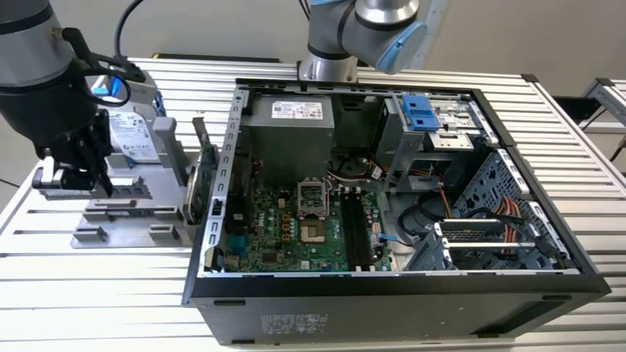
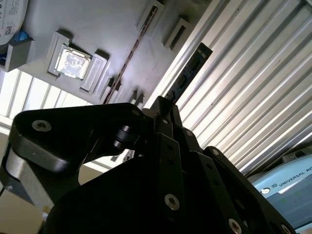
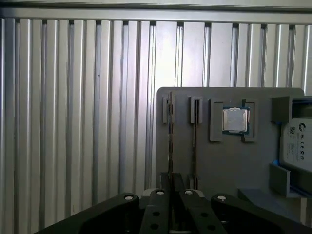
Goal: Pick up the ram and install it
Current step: 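Pick up the ram and move it above insertion slot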
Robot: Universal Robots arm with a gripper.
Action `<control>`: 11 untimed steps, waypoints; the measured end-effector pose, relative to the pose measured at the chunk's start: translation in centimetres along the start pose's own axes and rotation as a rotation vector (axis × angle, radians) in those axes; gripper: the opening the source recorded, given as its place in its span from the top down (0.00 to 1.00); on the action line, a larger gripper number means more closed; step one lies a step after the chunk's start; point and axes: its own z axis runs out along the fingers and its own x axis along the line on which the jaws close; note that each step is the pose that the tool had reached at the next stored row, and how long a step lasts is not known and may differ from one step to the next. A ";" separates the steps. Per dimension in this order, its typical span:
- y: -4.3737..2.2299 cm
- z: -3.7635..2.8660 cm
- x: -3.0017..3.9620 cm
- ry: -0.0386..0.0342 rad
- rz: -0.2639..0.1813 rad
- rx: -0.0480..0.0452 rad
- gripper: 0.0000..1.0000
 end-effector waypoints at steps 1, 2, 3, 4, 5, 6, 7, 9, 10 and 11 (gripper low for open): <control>0.00 -0.07 0.00 0.0001 0.000 0.0000 1.00; 0.00 -0.14 0.00 0.0001 0.000 0.0000 1.00; 0.00 -0.20 0.01 0.0001 0.000 0.0001 1.00; 0.01 -0.29 0.01 0.0004 0.000 0.0000 1.00; 0.01 -0.38 0.01 0.0005 0.000 0.0001 1.00; 0.01 -0.47 0.01 0.0005 0.000 0.0001 1.00; 0.02 -0.56 0.02 0.0006 0.000 0.0000 1.00; 0.02 -0.68 0.02 0.0007 0.000 0.0001 1.00; 0.02 -0.68 0.02 0.0006 0.000 0.0003 1.00; 0.02 -0.68 0.02 0.0005 0.000 0.0003 1.00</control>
